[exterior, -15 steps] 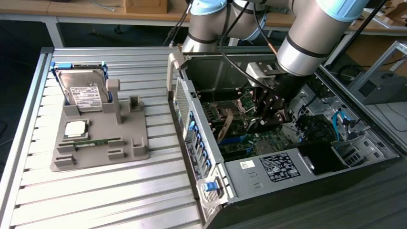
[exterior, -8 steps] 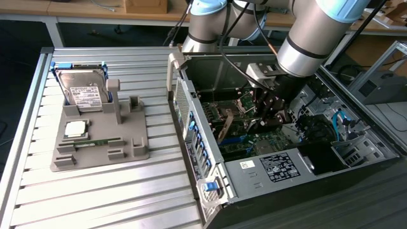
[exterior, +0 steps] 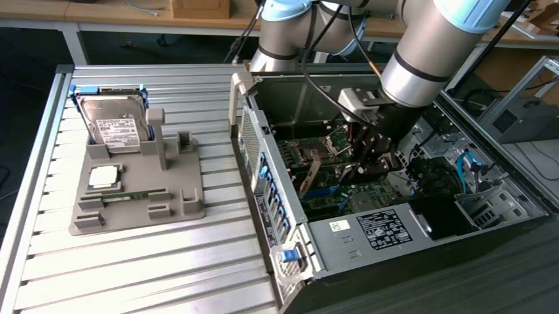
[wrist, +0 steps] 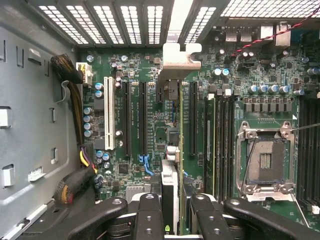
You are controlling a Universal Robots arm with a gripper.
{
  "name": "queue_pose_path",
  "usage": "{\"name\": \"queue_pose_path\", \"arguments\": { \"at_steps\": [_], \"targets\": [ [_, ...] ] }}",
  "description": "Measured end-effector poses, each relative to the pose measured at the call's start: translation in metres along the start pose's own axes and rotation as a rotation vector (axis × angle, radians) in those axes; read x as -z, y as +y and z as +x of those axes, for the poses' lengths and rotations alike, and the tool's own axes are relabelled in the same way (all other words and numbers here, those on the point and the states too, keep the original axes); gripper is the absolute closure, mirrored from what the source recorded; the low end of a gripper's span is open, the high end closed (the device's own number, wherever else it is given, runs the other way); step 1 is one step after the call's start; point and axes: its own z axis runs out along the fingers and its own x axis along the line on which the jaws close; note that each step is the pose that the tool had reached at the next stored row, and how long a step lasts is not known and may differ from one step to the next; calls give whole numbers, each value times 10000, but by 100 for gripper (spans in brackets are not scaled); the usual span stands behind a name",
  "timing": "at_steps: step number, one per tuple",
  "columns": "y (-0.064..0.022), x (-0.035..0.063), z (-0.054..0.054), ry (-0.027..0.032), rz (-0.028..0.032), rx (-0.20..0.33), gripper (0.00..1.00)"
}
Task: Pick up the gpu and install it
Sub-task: 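Insert the gpu into the slot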
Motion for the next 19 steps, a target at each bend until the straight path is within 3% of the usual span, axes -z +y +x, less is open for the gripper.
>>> {"name": "queue_pose_path", "arguments": {
  "at_steps": [19],
  "targets": [
    [5,-19,38,1,0,0,73]
  ]
}}
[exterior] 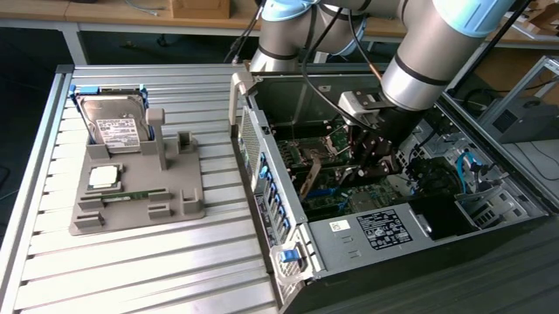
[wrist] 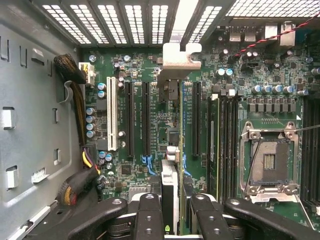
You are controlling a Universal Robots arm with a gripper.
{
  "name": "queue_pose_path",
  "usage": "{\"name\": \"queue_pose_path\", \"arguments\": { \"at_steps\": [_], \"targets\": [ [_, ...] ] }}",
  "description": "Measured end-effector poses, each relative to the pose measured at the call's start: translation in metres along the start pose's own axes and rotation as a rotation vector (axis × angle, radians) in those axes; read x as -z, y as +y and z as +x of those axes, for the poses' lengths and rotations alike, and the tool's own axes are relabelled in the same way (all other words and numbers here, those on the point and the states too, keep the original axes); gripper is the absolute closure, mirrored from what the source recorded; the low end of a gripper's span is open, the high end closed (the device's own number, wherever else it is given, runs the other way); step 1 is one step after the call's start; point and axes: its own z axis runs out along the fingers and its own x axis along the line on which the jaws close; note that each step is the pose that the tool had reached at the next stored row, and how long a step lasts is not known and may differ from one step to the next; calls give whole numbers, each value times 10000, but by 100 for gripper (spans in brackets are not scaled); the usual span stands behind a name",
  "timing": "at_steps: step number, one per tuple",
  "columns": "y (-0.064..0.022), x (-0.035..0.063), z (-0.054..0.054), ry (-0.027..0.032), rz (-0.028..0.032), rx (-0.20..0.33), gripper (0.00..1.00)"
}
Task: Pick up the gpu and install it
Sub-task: 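Insert the gpu into the slot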
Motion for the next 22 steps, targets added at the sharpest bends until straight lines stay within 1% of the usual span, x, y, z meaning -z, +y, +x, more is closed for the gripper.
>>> {"name": "queue_pose_path", "arguments": {
  "at_steps": [15,19,22],
  "targets": [
    [17,-13,48,-1,1,-1,73],
    [22,-15,79,0,0,0,73],
    [44,-21,89,1,0,0,73]
  ]
}}
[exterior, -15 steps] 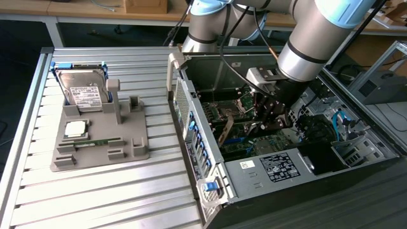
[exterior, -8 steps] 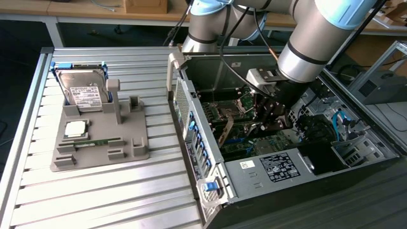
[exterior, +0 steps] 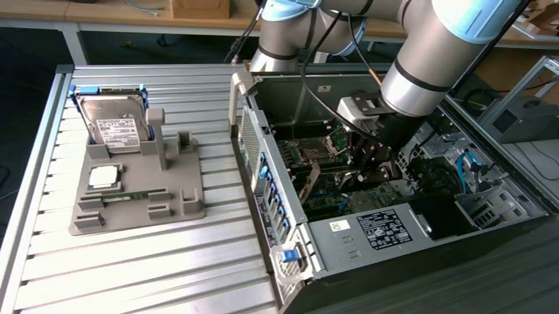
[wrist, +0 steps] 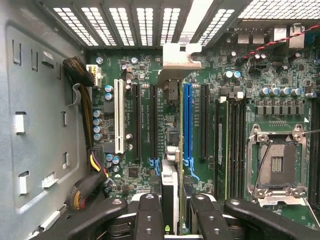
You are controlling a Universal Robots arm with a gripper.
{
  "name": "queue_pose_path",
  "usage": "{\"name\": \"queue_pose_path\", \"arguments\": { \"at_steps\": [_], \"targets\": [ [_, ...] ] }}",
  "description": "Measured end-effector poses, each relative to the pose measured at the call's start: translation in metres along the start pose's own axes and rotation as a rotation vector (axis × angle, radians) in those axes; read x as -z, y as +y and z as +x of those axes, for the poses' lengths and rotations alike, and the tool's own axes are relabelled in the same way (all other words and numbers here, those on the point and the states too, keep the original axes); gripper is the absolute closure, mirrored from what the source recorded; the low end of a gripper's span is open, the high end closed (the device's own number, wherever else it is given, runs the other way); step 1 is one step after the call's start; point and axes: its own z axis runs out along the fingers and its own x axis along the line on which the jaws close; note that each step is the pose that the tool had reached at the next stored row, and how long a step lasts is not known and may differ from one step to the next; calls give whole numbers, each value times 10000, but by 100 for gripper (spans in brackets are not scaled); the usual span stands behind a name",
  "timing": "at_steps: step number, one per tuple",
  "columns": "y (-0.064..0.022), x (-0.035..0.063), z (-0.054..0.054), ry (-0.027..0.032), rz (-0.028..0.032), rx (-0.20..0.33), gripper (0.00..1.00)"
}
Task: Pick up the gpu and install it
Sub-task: 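Insert the gpu into the slot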
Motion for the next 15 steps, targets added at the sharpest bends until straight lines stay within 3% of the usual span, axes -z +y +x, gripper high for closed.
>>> {"name": "queue_pose_path", "arguments": {
  "at_steps": [15],
  "targets": [
    [98,-26,-46,18,1,-1,73]
  ]
}}
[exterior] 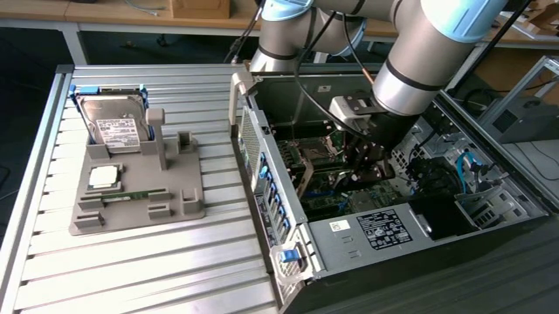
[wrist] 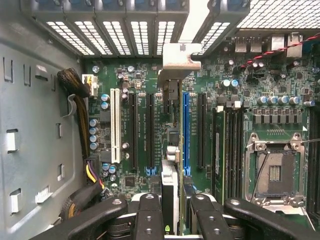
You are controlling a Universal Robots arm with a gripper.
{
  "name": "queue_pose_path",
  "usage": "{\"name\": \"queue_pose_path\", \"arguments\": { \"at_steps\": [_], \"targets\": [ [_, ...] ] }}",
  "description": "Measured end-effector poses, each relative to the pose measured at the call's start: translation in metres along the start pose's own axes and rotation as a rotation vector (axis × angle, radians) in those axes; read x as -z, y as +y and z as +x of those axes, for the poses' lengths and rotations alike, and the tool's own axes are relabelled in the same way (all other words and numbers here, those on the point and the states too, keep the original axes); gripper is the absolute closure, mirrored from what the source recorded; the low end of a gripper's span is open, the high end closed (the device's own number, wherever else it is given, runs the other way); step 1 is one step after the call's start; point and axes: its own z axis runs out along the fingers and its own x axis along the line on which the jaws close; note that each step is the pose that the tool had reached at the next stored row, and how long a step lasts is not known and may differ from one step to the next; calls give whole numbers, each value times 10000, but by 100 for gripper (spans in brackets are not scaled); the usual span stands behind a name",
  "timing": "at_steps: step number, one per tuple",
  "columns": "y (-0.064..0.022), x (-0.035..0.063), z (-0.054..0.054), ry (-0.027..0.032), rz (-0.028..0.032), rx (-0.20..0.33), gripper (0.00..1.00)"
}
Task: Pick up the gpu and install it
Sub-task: 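Insert the gpu into the slot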
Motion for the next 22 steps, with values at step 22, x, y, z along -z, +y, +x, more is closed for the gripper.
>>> {"name": "queue_pose_path", "arguments": {
  "at_steps": [22],
  "targets": [
    [244,-22,-175,25,0,-3,73]
  ]
}}
